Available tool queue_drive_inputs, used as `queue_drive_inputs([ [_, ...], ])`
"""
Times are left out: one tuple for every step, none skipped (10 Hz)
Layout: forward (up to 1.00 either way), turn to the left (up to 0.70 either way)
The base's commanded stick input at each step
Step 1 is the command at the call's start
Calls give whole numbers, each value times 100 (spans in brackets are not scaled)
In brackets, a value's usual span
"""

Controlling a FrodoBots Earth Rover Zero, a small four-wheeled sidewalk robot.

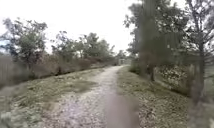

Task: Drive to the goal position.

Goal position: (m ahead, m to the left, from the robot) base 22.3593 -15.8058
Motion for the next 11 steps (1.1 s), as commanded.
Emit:
queue_drive_inputs([
  [70, 0],
  [70, 0],
  [70, 0],
  [70, 0],
  [70, 0],
  [70, 0],
  [70, 0],
  [70, 0],
  [70, 0],
  [70, 0],
  [70, 0],
])
